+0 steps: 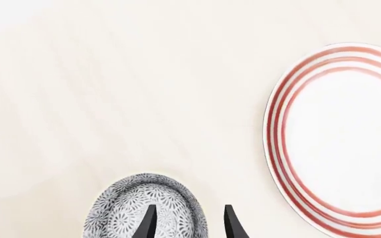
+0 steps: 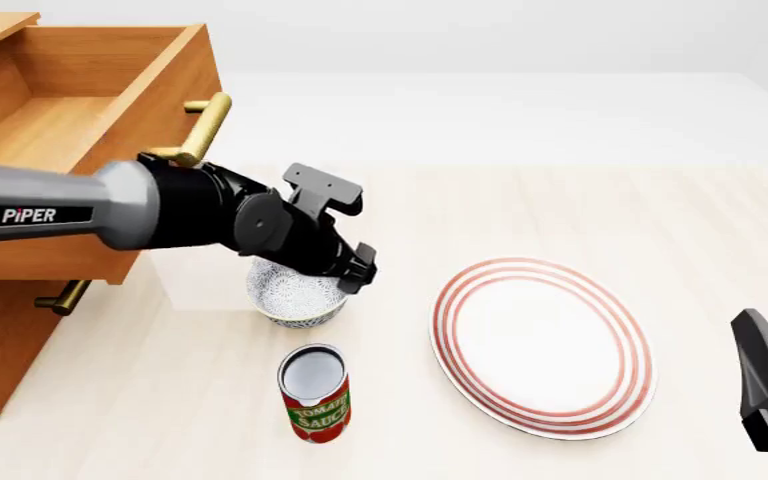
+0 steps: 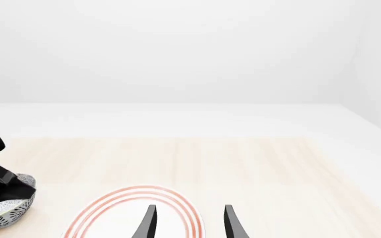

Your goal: Put the bowl in the top drawer of the cabinet.

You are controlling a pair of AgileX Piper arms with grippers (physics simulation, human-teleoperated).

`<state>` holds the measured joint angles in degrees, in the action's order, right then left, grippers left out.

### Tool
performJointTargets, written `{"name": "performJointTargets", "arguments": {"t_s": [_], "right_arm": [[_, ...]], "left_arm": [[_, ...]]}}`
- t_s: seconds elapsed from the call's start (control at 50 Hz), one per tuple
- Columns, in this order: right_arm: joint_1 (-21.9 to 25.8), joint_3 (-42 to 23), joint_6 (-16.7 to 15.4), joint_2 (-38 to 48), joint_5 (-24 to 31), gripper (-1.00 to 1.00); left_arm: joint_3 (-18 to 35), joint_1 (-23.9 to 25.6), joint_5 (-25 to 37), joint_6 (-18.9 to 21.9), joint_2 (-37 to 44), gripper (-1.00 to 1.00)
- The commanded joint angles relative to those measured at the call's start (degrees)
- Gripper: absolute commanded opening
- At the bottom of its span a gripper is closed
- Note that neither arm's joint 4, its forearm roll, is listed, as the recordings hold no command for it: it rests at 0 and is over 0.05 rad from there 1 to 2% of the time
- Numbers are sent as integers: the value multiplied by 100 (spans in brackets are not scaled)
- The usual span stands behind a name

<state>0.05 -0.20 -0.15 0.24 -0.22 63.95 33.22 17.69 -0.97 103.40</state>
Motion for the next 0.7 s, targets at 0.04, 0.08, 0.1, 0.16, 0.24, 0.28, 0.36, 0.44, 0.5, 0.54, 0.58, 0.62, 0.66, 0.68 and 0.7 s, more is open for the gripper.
{"name": "performJointTargets", "arguments": {"t_s": [0.04,0.08,0.1,0.16,0.24,0.28,0.36,0.44,0.5,0.54,0.58,0.62,0.66,0.68,0.7], "right_arm": [[1,0,-1,1,1,100],[1,0,0,0,0,100],[1,0,0,0,0,100],[0,0,-1,0,0,100],[0,0,-1,0,0,100],[1,0,0,0,0,100],[-1,0,0,-1,-1,100],[0,0,-1,0,0,100],[0,0,0,0,0,100],[-1,0,0,0,0,100],[1,0,0,-1,-1,100],[0,0,0,0,0,100],[0,0,1,0,0,100],[1,0,0,0,0,100],[1,0,0,0,0,100]], "left_arm": [[-150,77,-268,-150,251,100],[-162,60,-271,-141,261,100],[-162,60,-272,-141,261,100],[-199,48,-287,-162,269,100],[-225,19,-293,-150,278,100],[-232,24,-307,-156,289,100],[-201,43,-315,-153,328,100],[-151,18,-298,-129,361,100],[-217,-8,-339,-123,400,100],[-250,-10,-379,-139,417,100],[-237,-9,-369,-140,415,100],[-209,-15,-352,-134,422,100],[-206,-25,-356,-121,445,100],[-213,-22,-364,-119,448,100],[-227,-22,-380,-125,458,100]]}}
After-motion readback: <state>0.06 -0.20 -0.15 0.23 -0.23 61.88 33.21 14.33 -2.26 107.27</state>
